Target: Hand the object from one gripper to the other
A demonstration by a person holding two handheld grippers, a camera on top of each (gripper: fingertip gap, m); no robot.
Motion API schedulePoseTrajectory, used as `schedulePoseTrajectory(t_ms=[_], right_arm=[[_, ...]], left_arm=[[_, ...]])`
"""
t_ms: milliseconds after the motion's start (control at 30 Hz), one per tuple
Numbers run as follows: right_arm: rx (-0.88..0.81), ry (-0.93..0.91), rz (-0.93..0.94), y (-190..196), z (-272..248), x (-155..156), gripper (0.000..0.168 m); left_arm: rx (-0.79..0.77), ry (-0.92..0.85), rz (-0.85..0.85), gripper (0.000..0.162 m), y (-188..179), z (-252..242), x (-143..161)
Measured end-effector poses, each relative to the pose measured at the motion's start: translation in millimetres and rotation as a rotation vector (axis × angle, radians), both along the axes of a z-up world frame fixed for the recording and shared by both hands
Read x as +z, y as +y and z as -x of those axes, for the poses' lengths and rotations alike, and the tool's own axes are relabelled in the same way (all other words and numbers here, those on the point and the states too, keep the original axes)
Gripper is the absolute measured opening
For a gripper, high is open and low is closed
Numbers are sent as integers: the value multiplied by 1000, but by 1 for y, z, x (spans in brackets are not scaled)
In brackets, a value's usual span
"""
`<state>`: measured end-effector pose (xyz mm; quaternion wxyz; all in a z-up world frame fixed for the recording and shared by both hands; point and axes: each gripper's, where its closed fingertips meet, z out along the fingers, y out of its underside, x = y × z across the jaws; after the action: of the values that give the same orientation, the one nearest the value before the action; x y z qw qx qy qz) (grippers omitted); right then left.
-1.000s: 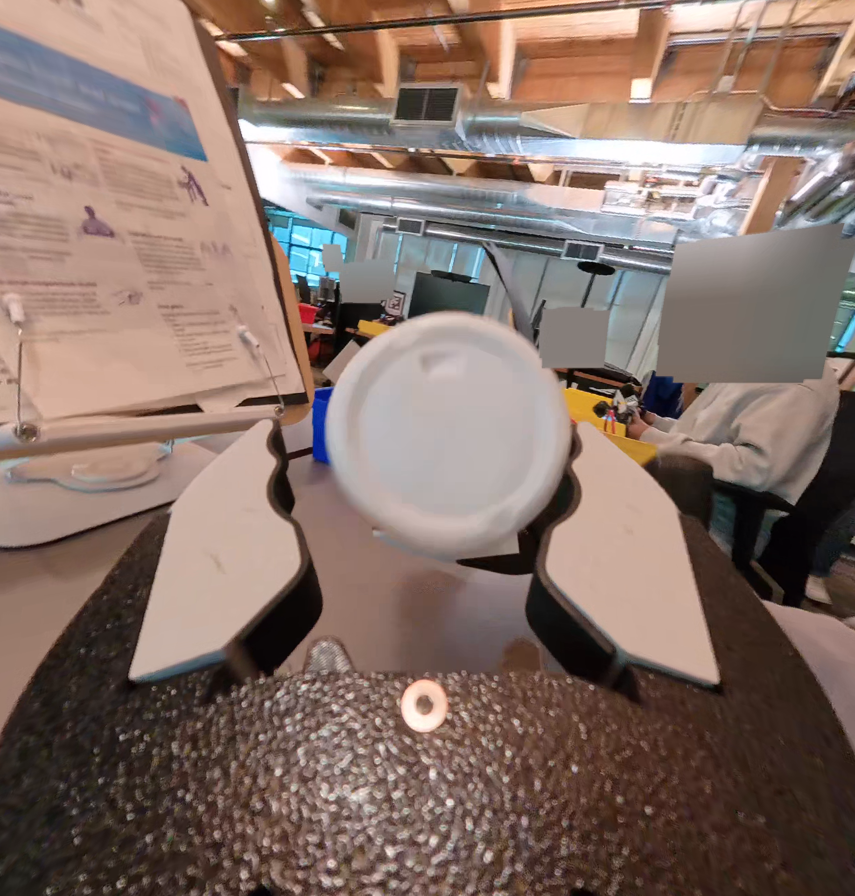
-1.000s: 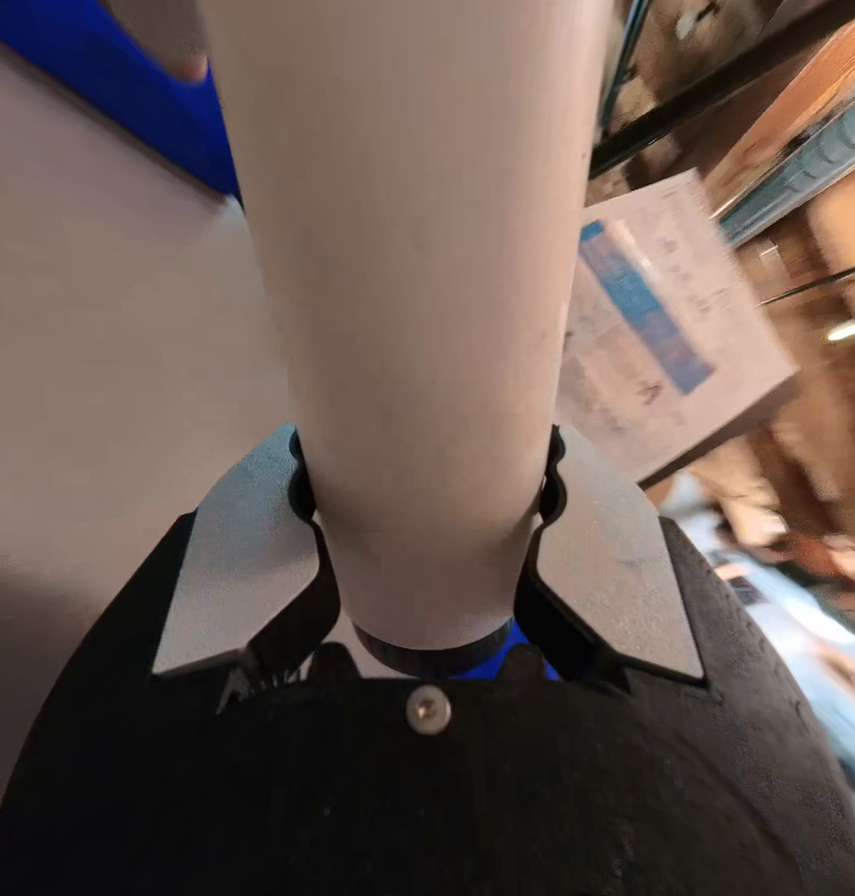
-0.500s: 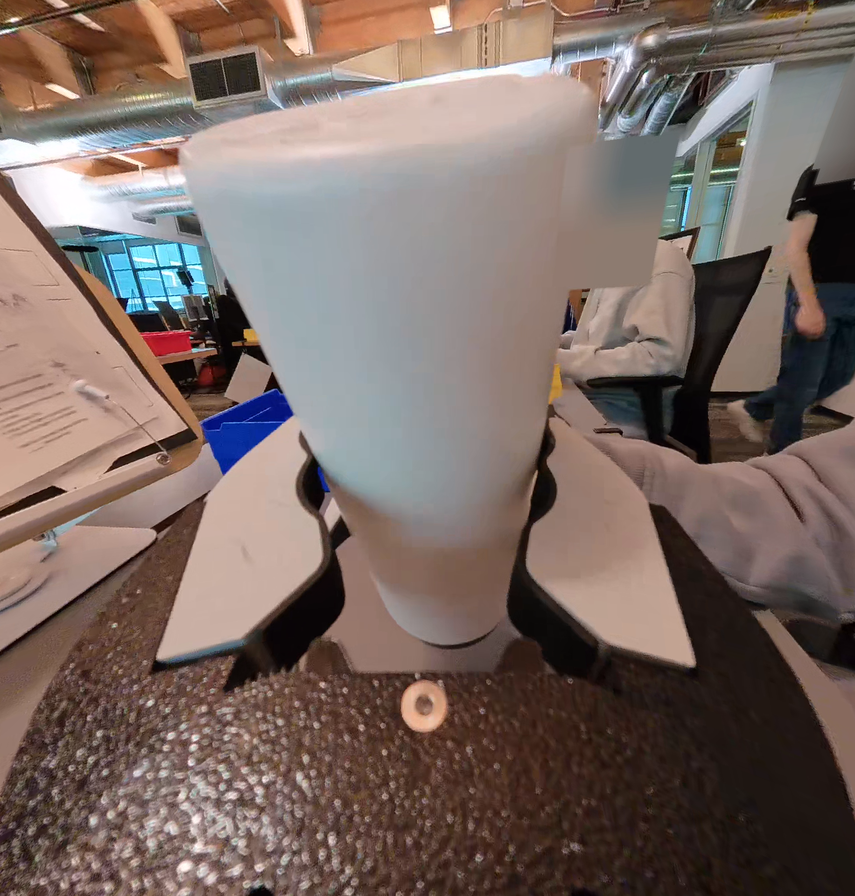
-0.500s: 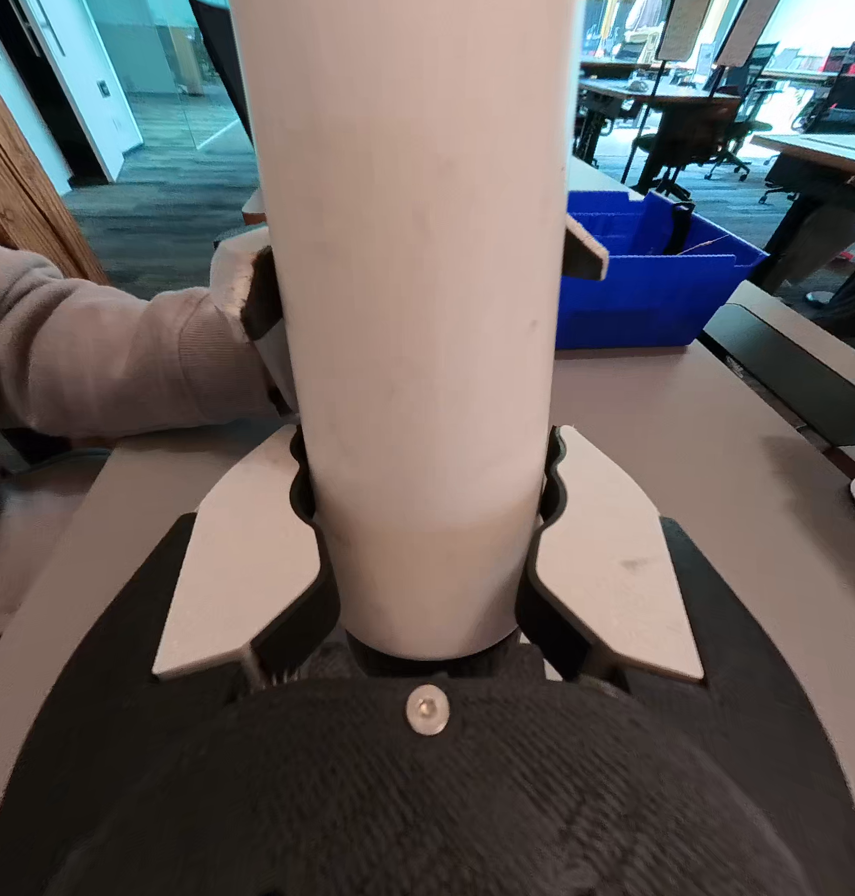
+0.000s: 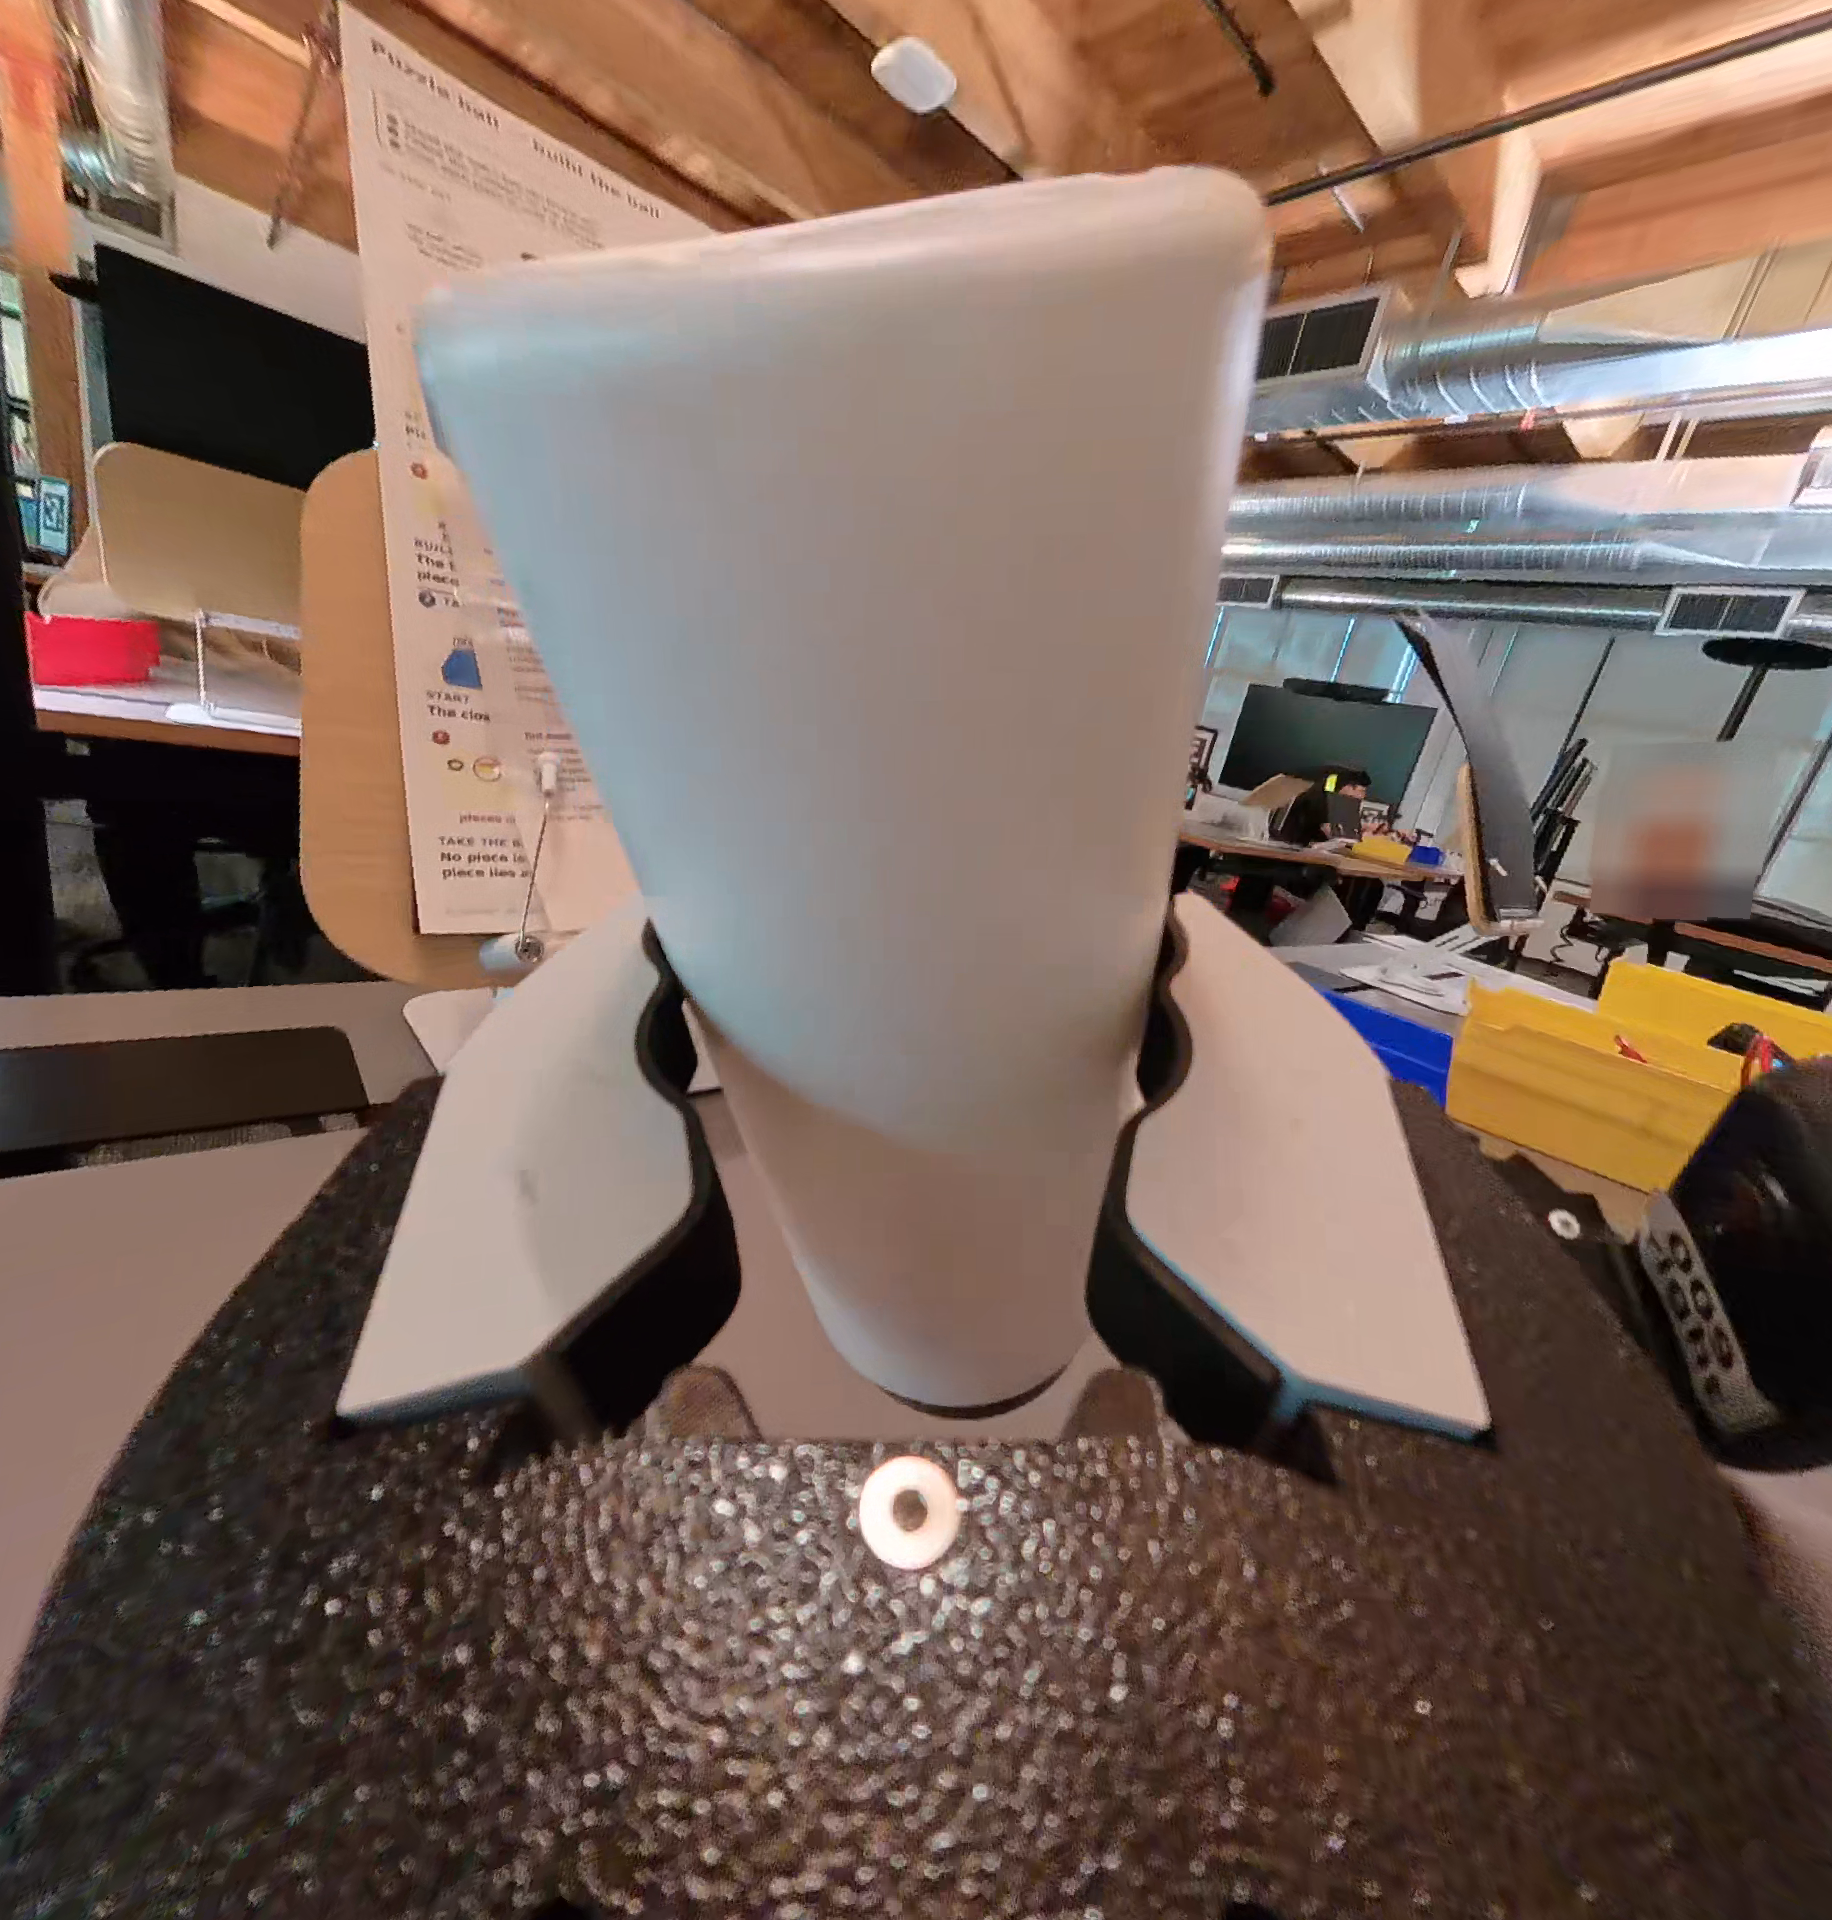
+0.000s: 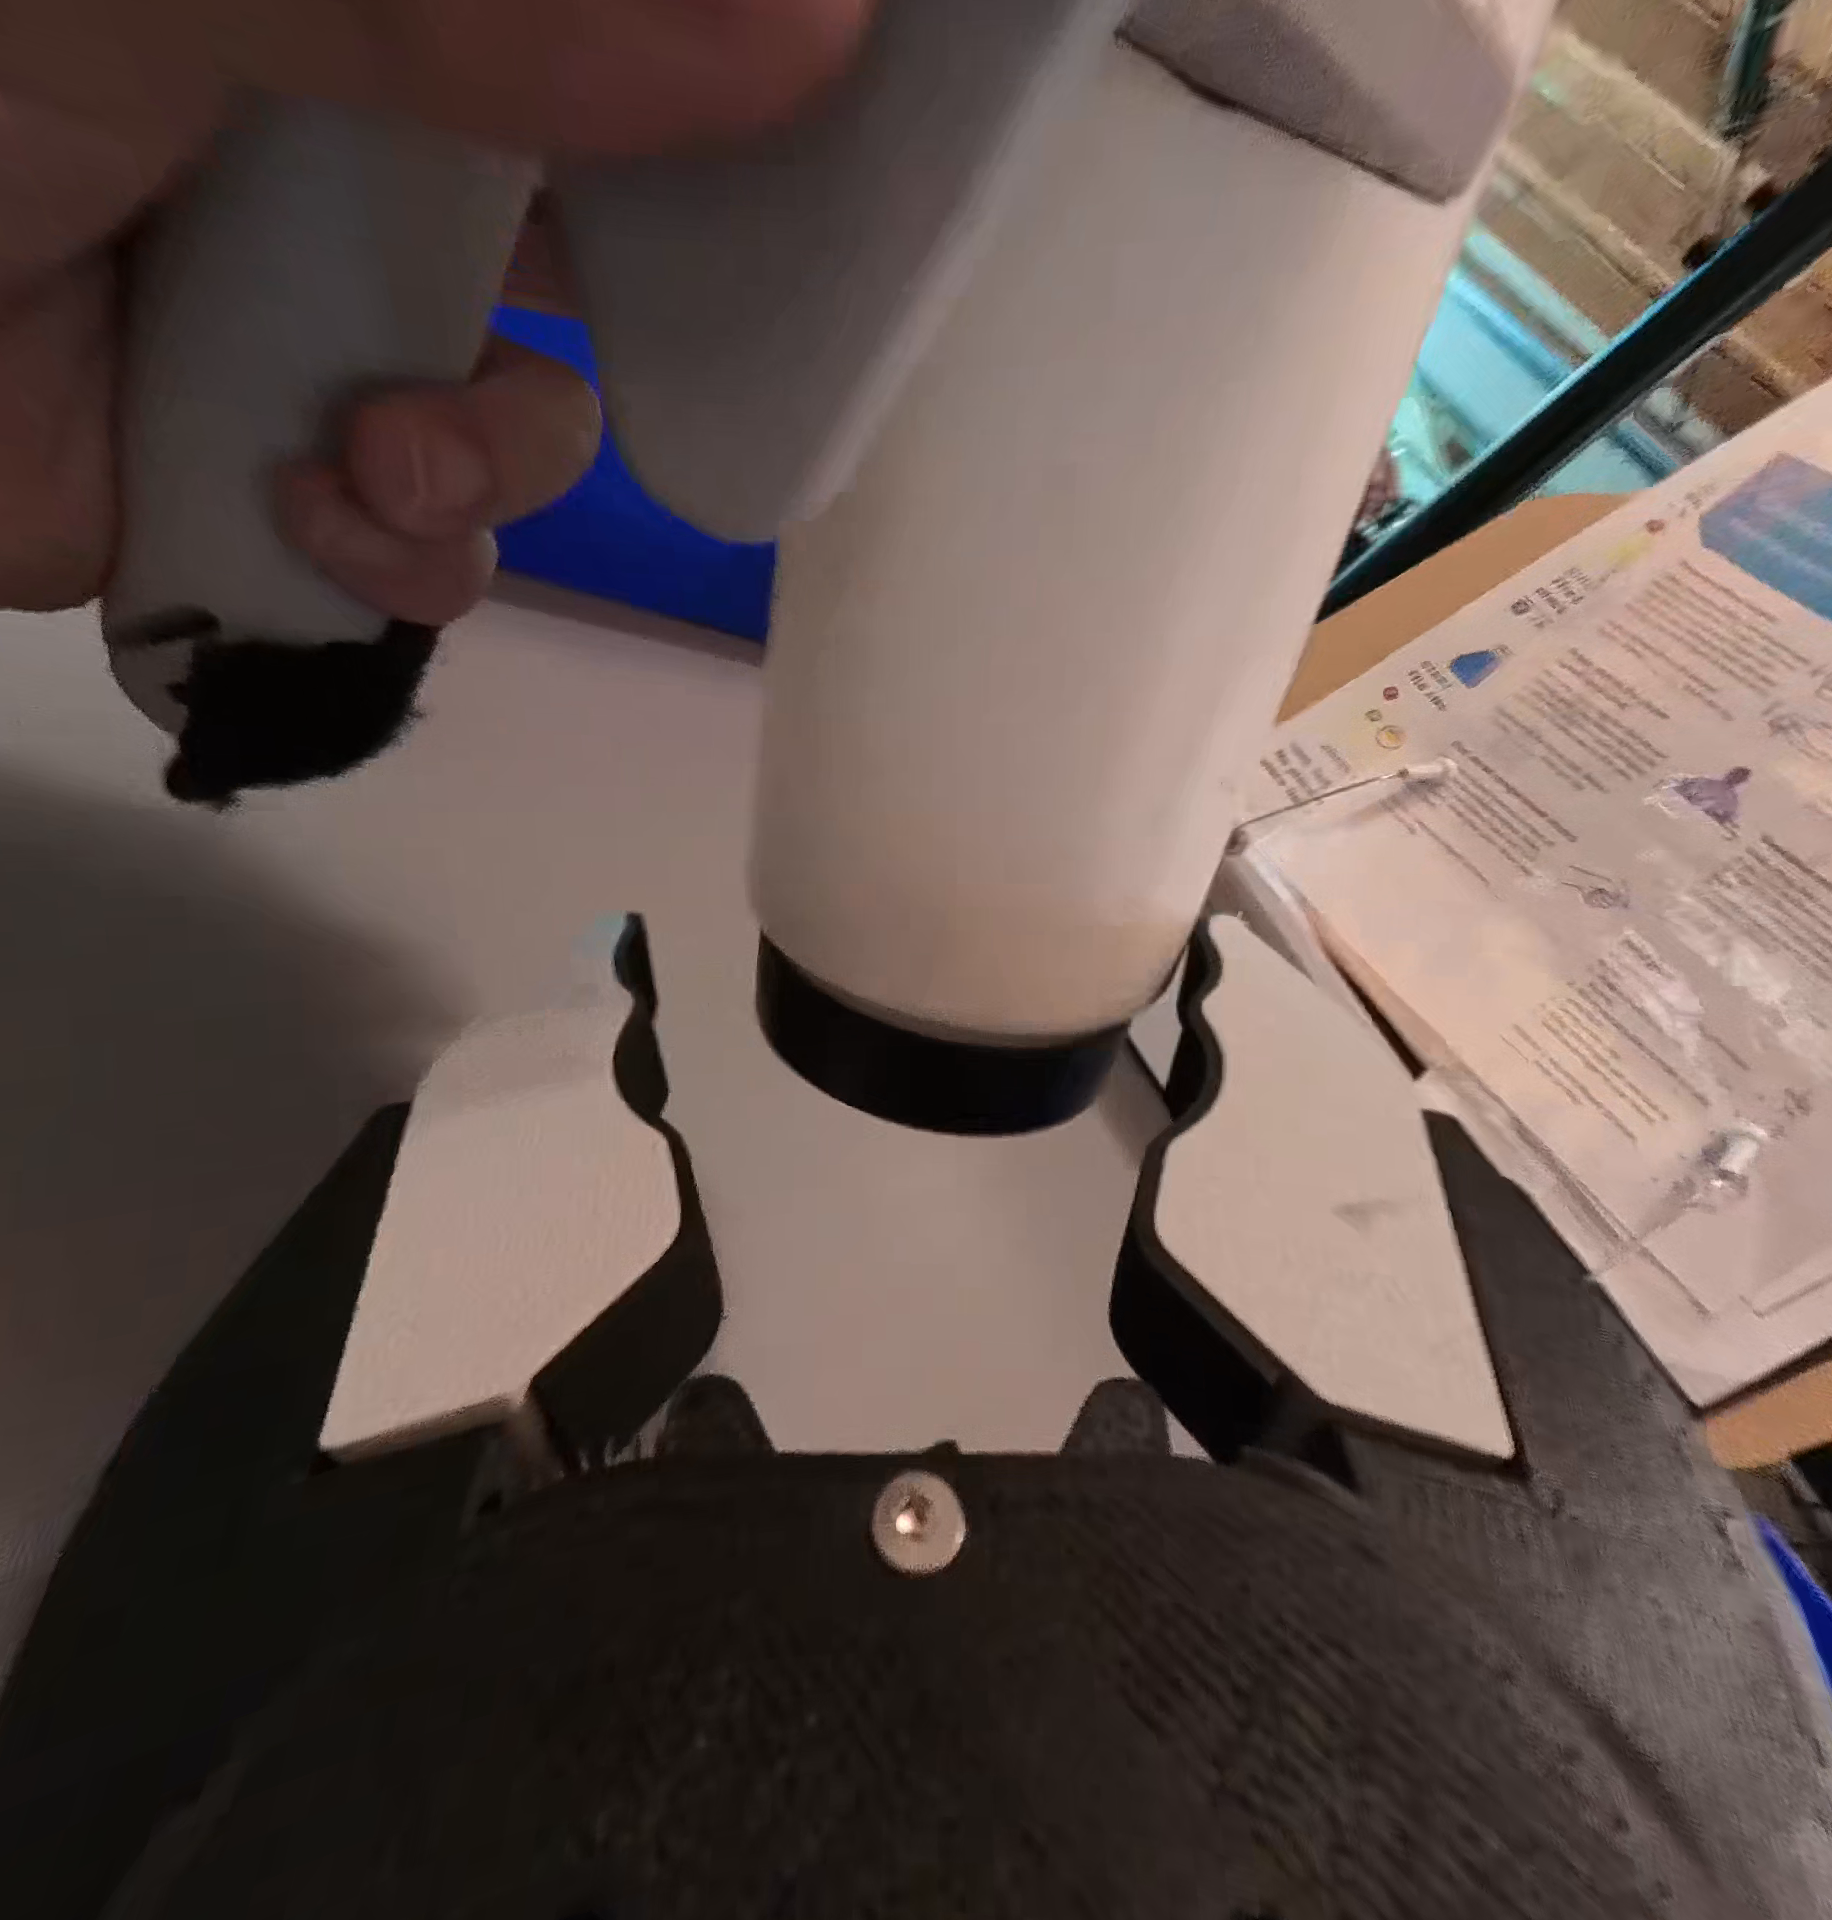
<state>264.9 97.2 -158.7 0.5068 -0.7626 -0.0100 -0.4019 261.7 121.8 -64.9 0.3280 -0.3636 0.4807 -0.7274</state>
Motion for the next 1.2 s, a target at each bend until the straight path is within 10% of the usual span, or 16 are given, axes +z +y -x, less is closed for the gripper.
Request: schedulePoseTrajectory(t_ms=[200,500,667,800,967,1200], right_arm=[[-5,-37,-33,-7,-2,11,79],[829,808,-190,-19,96,19,78],[1022,1109,-154,-24,126,20,78],[933,987,-237,-19,107,22,73],[403,430,-279,-16,31,21,100],[303,404,-231,14,29,1,92]], left_arm=[[-74,-16,31,85,-5,2,3],[-777,-86,-60,108,-39,57,1],[-1049,-140,24,105,-40,91,6],[-993,-154,81,100,-36,81,14],[-397,-50,52,98,0,8,6],[-147,-73,-116,97,-5,-1,0]])
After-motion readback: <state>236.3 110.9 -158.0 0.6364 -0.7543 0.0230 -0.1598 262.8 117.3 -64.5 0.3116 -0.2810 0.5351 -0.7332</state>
